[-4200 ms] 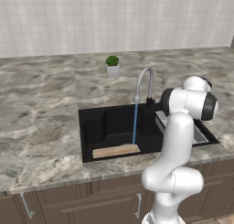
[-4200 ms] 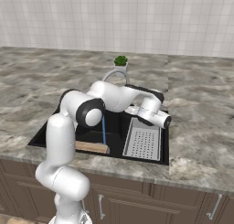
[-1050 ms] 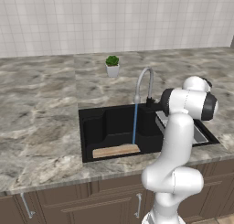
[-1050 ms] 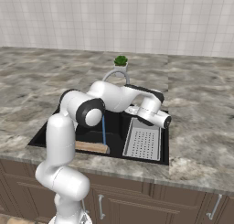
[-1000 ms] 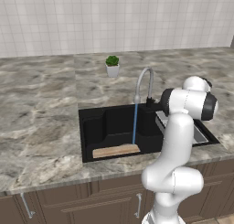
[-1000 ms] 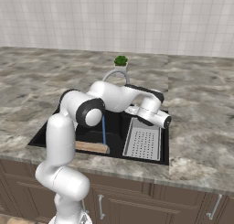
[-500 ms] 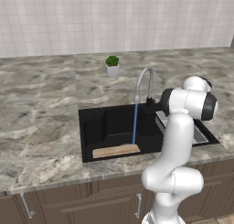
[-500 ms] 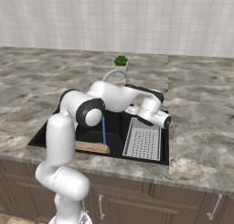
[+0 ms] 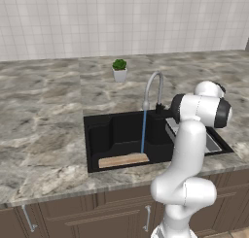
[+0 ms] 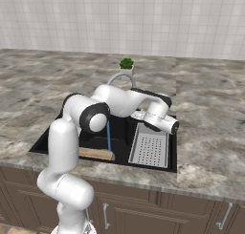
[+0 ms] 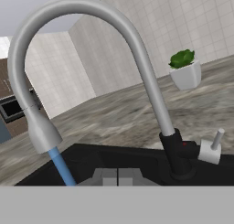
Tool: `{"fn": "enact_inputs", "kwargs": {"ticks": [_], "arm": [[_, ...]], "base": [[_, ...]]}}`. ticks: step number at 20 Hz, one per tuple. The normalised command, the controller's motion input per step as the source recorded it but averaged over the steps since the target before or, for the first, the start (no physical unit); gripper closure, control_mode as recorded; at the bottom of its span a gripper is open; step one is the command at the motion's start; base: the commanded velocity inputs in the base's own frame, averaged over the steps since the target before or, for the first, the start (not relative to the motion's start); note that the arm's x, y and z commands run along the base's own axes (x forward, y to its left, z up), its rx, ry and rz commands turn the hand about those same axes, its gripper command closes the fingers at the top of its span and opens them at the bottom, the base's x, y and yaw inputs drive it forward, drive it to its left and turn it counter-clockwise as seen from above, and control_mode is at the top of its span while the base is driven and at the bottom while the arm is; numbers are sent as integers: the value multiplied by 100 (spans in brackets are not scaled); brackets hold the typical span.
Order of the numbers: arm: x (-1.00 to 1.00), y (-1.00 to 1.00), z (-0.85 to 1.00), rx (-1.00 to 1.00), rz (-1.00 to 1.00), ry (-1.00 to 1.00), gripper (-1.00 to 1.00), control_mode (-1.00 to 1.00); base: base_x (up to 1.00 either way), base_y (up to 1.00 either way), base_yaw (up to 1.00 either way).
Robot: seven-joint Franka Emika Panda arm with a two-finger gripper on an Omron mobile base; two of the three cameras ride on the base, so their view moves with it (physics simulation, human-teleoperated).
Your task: Turn on the sink faucet with hot water and rinse the cutting board for ten seconds, then turn off the faucet. Push the cutting board to reach the water if necessary.
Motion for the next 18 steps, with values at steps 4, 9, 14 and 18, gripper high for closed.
{"fn": "enact_inputs", "kwargs": {"ticks": [4,9,14,18], "arm": [[0,0,0,0,0,0,100,-100],[0,0,0,0,0,0,100,-100],[0,-8,-2,0,0,0,100,-100],[0,-34,-9,0,0,0,100,-100]], "base": [[0,0,0],[0,0,0],[0,0,0],[0,0,0]]}}
